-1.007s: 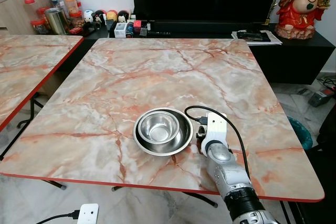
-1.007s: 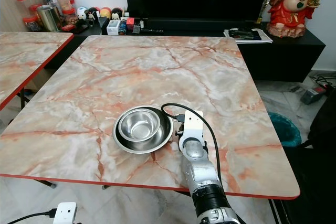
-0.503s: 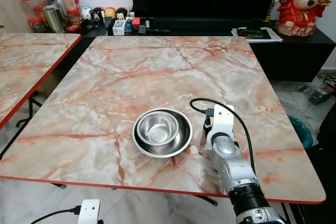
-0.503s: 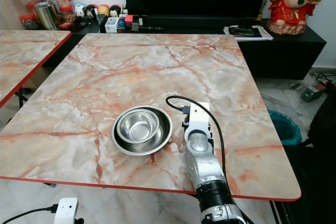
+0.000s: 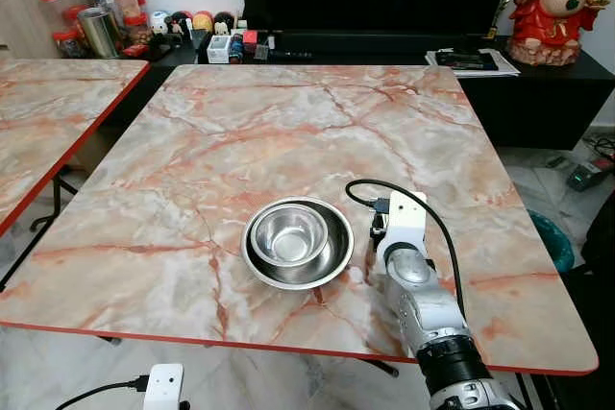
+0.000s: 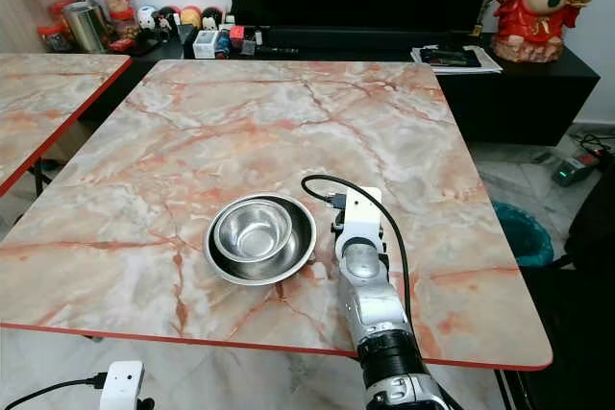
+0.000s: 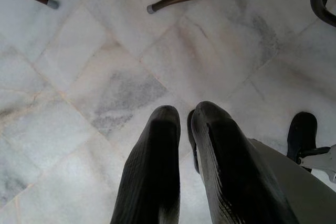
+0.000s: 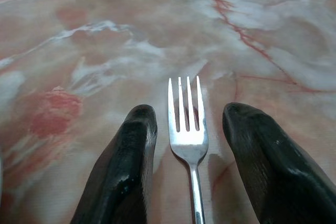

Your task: Setting the table

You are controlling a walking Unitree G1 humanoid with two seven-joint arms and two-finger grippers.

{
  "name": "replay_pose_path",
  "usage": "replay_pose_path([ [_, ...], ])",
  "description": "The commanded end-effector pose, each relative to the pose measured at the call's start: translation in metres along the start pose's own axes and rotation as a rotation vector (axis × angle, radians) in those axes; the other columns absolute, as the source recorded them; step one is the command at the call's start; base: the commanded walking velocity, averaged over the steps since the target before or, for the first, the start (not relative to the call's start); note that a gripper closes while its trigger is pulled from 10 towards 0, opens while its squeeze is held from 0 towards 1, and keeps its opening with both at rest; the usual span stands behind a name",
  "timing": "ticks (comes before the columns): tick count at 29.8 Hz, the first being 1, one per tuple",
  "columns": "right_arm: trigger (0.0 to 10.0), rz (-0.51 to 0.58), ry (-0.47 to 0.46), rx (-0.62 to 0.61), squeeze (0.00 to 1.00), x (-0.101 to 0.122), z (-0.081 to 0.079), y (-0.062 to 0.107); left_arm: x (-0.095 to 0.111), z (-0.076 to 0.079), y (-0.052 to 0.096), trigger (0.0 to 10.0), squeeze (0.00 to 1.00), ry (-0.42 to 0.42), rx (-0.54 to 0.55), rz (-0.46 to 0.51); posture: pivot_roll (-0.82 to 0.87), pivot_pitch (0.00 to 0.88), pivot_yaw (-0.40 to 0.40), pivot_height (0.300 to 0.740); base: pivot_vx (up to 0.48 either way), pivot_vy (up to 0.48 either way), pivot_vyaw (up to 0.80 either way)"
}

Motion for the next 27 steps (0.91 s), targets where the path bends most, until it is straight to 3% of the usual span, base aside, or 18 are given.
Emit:
replay_pose_path([
  [1,10.0,0.023,0.0,-0.003,0.0,0.01,0.0,0.0,-0.004,0.0,0.0,10.0,0.0,-0.008,-0.001,-0.024,0.0,0.0,0.015,0.74,0.0,0.0,0.0],
  [10,10.0,0.027,-0.002,-0.006,0.0,0.012,0.0,0.001,-0.003,0.0,0.0,10.0,0.0,-0.008,-0.002,-0.023,0.0,0.0,0.015,0.74,0.0,0.0,0.0],
  [12,10.0,0.275,0.031,-0.066,0.0,0.068,0.011,0.016,-0.002,0.004,0.0,10.0,0.0,0.007,-0.016,-0.011,-0.01,0.0,0.017,0.74,0.0,0.0,0.0],
  [13,10.0,0.275,0.031,-0.066,0.0,0.068,0.011,0.016,-0.002,0.004,0.0,10.0,0.0,0.007,-0.016,-0.011,-0.01,0.0,0.017,0.74,0.0,0.0,0.0],
  [14,10.0,0.384,0.042,-0.093,0.0,0.092,0.016,0.027,-0.001,0.005,-0.001,10.0,0.0,0.013,-0.022,-0.006,-0.01,0.0,0.019,0.74,0.0,0.0,0.0],
  [21,10.0,0.404,0.05,-0.103,0.0,0.095,0.017,0.029,-0.001,0.006,-0.001,10.0,0.0,0.014,-0.023,-0.005,-0.01,0.0,0.02,0.74,0.0,0.0,0.0],
  [27,10.0,0.501,0.012,-0.061,0.0,0.105,0.013,0.037,0.003,0.005,-0.001,10.0,0.0,0.011,-0.012,0.021,-0.01,0.0,0.019,0.74,0.0,0.0,0.0],
])
Point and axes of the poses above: a point about 5 cm out from each wrist's last joint towards the gripper, its own y axis pointing back from the gripper into the wrist, its own x axis along the axis of the wrist's last joint, z = x × y, the point moved 2 cm from there along -y, pointing out of the wrist towards the gripper, and after that the axes turned 11 degrees about y, right-handed, at the moved point
